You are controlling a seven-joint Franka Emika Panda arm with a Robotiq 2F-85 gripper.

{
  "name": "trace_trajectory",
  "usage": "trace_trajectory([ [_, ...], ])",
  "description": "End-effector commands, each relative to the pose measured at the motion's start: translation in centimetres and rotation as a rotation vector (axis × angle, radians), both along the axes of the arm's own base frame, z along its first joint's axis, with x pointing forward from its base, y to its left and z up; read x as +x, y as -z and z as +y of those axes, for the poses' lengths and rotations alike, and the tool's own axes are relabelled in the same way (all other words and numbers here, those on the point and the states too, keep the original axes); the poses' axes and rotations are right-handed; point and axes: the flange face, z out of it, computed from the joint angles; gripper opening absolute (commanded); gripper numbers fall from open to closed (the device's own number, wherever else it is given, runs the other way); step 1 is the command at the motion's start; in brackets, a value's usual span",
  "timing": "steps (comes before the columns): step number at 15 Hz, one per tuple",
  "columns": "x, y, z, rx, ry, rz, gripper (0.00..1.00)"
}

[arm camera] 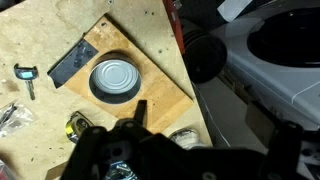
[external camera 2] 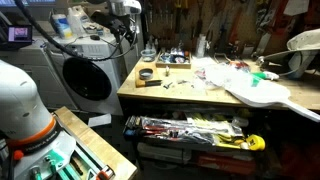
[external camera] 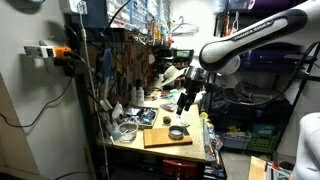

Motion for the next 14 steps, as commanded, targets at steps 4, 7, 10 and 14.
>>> trace_trajectory([
  [4,0.0,0.0,0.0,0.0,0.0,0.002,1.0],
  [7,0.0,0.0,0.0,0.0,0.0,0.002,1.0],
  [10,0.0,0.0,0.0,0.0,0.0,0.002,1.0],
  [14,0.3,-0.8,-1.1,-0.055,-0.043,-0.023,1.0],
])
